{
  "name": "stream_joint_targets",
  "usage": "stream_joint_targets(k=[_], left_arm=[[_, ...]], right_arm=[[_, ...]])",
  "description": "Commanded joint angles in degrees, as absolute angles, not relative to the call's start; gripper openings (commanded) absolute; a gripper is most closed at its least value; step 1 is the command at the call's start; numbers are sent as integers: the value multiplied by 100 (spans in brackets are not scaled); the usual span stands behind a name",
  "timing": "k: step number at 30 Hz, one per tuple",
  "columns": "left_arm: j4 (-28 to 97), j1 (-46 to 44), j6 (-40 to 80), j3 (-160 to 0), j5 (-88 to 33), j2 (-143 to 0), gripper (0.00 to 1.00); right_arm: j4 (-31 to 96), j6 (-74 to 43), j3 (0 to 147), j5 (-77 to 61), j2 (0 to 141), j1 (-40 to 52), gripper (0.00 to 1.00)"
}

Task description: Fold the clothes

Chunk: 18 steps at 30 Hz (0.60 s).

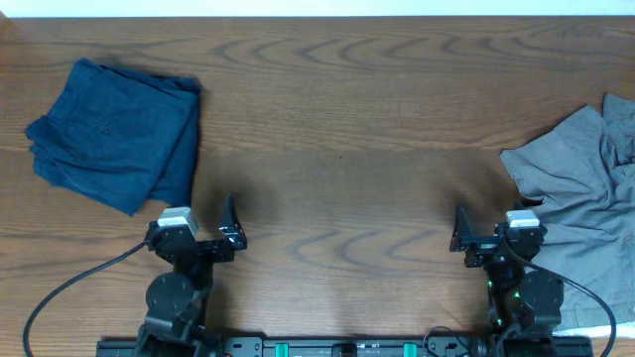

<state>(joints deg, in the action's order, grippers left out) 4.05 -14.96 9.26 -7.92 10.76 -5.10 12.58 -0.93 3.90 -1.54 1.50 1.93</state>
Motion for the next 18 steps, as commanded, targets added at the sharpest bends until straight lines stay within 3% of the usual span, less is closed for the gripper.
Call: stream_joint_targets(k=[1, 5, 18], left_arm=[[-1, -1393, 172, -425, 1140, -285, 98], [-416, -1323, -117, -19, 1002, -113, 98], [362, -1280, -274, -23, 622, -8, 98]], right_arm=[[1308, -14, 401, -174, 163, 150, 99], [1308, -14, 401, -174, 163, 150, 99], [1308, -14, 401, -174, 163, 150, 99]])
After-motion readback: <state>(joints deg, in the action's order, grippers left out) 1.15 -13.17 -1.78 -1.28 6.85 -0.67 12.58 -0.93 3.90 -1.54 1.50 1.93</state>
